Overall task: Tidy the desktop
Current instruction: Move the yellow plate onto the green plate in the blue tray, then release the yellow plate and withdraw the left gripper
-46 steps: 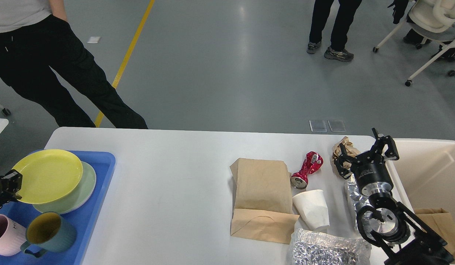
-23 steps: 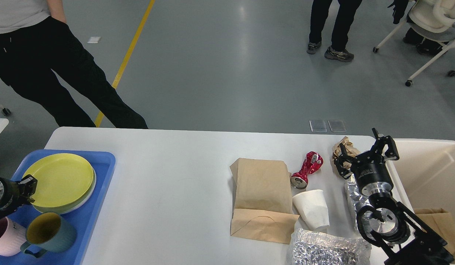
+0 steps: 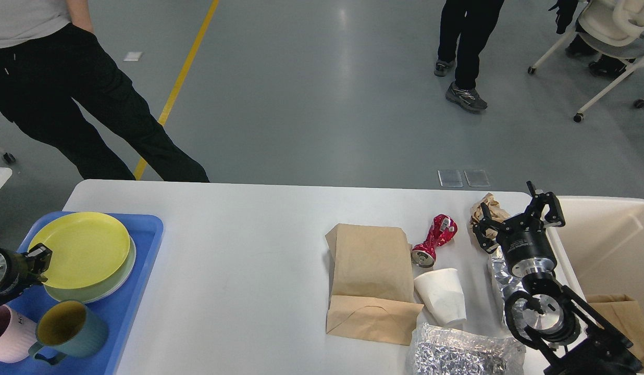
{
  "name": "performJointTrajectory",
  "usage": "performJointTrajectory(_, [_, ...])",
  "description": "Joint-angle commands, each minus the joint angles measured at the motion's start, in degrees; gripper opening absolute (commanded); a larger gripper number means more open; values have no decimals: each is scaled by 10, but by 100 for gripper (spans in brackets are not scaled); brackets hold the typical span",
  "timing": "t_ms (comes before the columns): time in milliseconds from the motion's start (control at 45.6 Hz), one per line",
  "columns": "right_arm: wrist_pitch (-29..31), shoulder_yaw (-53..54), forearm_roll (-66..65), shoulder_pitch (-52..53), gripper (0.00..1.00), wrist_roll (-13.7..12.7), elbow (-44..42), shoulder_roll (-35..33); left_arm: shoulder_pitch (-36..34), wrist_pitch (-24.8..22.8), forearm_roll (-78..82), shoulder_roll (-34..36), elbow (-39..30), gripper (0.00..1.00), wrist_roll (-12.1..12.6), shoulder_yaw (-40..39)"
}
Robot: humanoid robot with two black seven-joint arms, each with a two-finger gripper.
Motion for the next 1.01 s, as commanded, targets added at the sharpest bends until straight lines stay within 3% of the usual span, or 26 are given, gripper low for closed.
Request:
performJointTrajectory(0, [0, 0, 0, 0, 100, 0, 0, 0, -2, 9, 0, 0, 0, 91, -2, 0])
performJointTrajectory(44, [0, 0, 0, 0, 100, 0, 0, 0, -4, 10, 0, 0, 0, 89, -3, -2])
performJointTrajectory(88, [0, 0, 0, 0, 100, -1, 0, 0, -5, 9, 0, 0, -7, 72, -3, -9])
performJointTrajectory(110, [0, 0, 0, 0, 100, 0, 0, 0, -3, 2, 1, 1, -10, 56, -3, -13])
performJointTrajectory(153, [0, 0, 0, 0, 100, 0, 0, 0, -1, -13, 1, 3, -20, 5, -1, -18])
performJointTrajectory(175, [0, 0, 0, 0, 100, -1, 0, 0, -2, -24, 1, 4, -24, 0, -1, -17])
performJointTrajectory(241, [0, 0, 1, 0, 100, 0, 0, 0, -3, -46, 1, 9, -24, 0, 0, -15])
performJointTrajectory(285, [0, 0, 0, 0, 100, 0, 0, 0, -6, -47, -1, 10, -22, 7, -1, -14])
performJointTrajectory(307, [0, 0, 0, 0, 100, 0, 0, 0, -6, -44, 0, 12, -22, 16, -3, -13])
performJointTrajectory(372, [0, 0, 0, 0, 100, 0, 0, 0, -9, -17, 1, 22, -14, 64, -4, -12])
performJointTrajectory(394, [0, 0, 0, 0, 100, -1, 0, 0, -8, -3, 1, 24, -11, 75, -5, -13])
performJointTrajectory(438, [0, 0, 0, 0, 100, 0, 0, 0, -8, 24, 2, 23, -11, 87, -4, -14])
performJointTrajectory(504, [0, 0, 0, 0, 100, 0, 0, 0, -8, 45, 2, 22, -11, 91, -3, -14])
performJointTrajectory(767, [0, 0, 0, 0, 100, 0, 0, 0, -9, 50, 2, 25, -13, 91, -2, -16])
performJointTrajectory(986, [0, 0, 0, 0, 100, -1, 0, 0, -80, 14, 8, 32, -15, 96, -5, -51])
